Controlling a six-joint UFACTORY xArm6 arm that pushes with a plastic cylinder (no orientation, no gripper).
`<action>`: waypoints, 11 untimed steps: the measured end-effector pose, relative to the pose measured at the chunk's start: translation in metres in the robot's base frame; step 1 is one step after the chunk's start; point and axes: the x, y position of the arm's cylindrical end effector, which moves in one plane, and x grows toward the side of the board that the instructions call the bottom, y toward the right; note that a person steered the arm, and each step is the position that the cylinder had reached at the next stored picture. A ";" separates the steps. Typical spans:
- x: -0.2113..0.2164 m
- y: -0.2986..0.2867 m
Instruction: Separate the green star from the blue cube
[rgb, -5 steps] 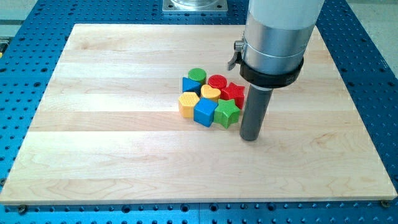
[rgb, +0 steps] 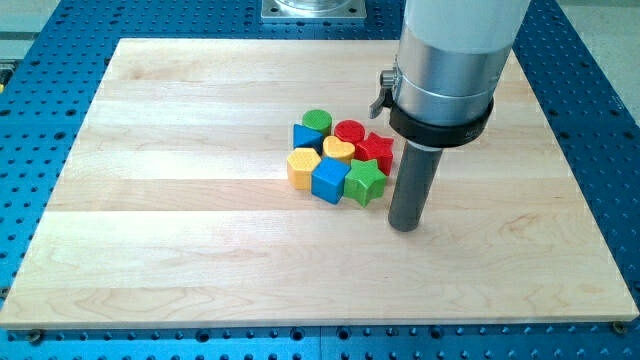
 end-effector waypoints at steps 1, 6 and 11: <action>0.003 0.002; -0.053 0.016; -0.090 0.081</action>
